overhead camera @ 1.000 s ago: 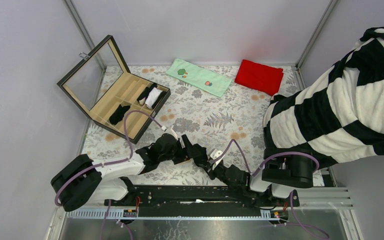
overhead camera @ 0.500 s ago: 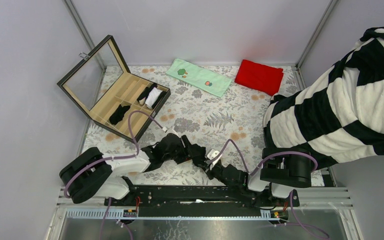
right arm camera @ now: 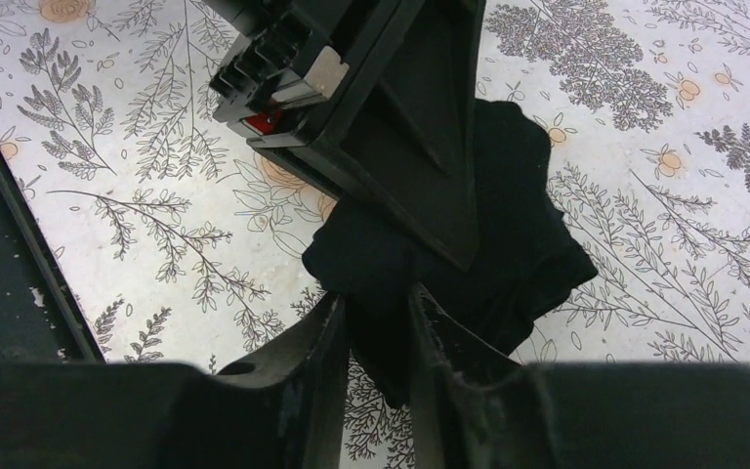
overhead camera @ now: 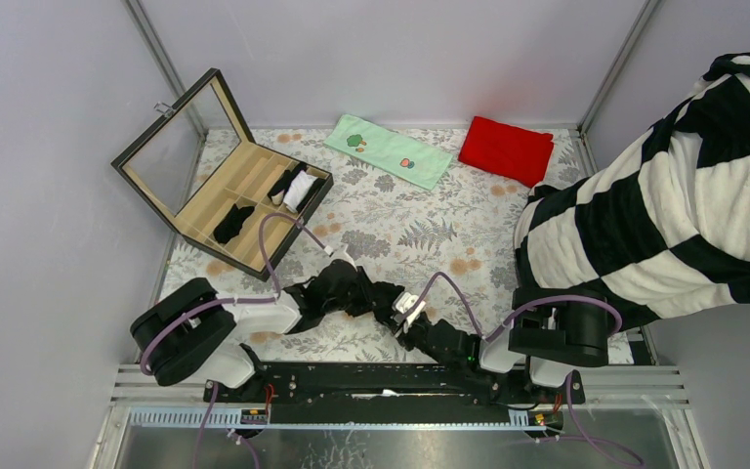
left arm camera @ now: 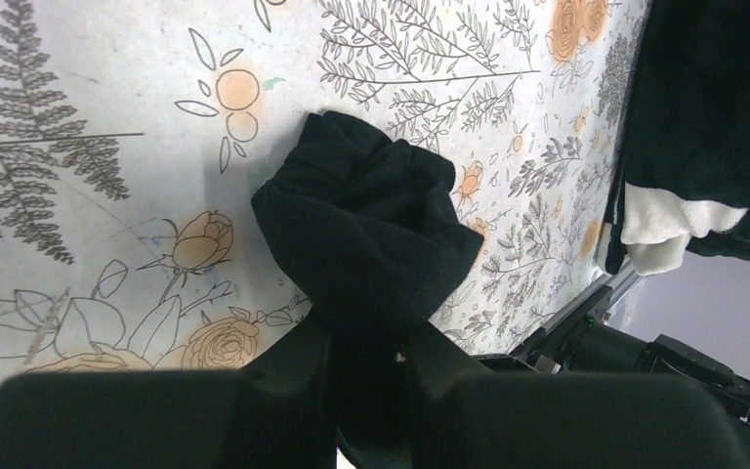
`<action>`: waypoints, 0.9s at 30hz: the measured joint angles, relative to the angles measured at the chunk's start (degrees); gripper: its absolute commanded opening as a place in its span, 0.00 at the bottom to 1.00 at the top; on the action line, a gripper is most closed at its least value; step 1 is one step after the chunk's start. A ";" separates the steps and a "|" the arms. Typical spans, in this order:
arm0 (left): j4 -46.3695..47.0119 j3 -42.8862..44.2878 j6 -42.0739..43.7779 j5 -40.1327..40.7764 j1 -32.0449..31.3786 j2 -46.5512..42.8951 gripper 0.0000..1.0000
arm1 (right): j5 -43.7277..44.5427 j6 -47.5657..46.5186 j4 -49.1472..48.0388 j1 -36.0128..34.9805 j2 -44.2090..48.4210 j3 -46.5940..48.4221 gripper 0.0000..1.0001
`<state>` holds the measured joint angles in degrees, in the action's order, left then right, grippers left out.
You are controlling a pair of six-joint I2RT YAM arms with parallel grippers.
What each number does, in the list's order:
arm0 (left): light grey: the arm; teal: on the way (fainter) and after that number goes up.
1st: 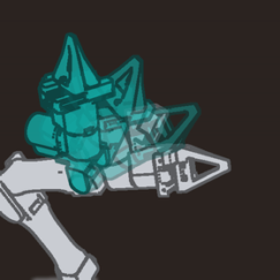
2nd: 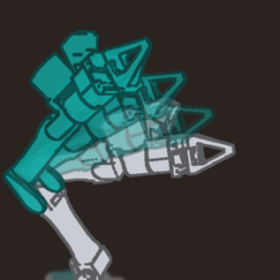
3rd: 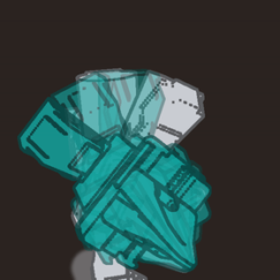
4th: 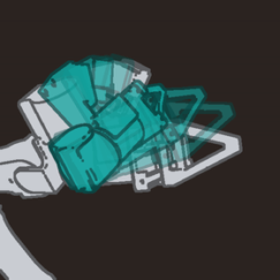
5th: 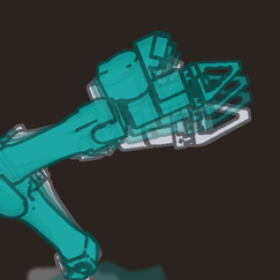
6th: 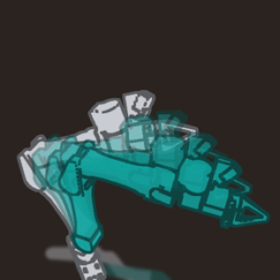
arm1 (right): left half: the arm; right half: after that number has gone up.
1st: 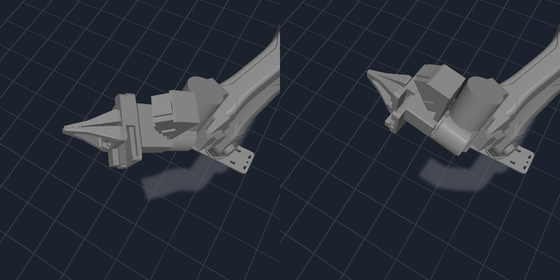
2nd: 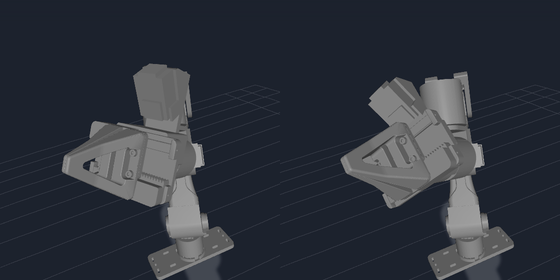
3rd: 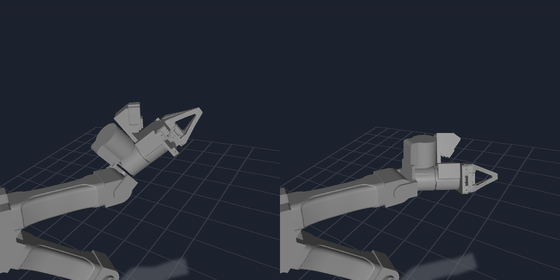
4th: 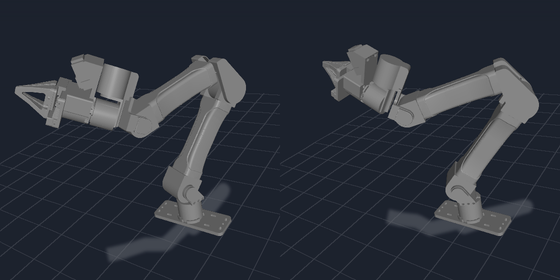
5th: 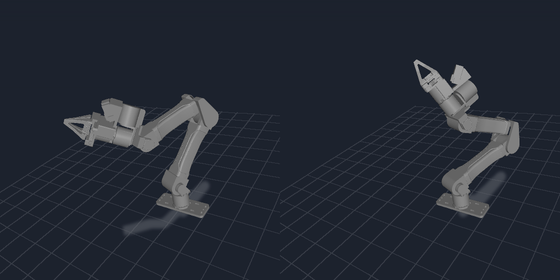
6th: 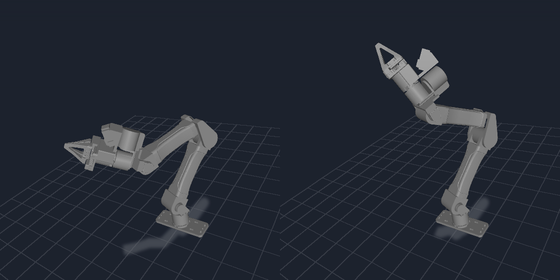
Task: Roll the underwear
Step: Move the storage box to the center of the board.
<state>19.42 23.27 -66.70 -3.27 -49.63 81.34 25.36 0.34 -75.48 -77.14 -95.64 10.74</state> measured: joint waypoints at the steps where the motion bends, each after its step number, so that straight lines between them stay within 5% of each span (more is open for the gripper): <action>1: 0.35 0.07 0.37 -0.13 -0.02 0.17 0.01 | -0.04 -0.11 0.20 0.00 0.13 -0.02 0.41; 6: 1.64 0.28 3.74 -0.44 -0.13 0.63 0.00 | -1.46 0.13 2.54 -0.02 4.13 -1.29 0.55; 13: -1.95 2.78 16.59 -1.44 1.01 -0.92 0.00 | -2.34 4.90 17.40 -0.02 24.72 -1.44 0.72; 19: -11.96 8.00 32.89 -1.70 1.31 -11.08 0.00 | -0.92 8.76 35.06 -0.02 43.71 1.92 0.80; 27: -22.67 13.40 55.21 -3.91 1.31 -28.74 0.00 | -2.49 4.11 36.94 -0.04 53.13 1.38 0.82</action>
<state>-3.25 36.67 -11.49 -7.18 -48.31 52.60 22.87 4.45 -38.54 -77.19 -42.50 12.12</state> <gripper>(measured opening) 0.232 0.810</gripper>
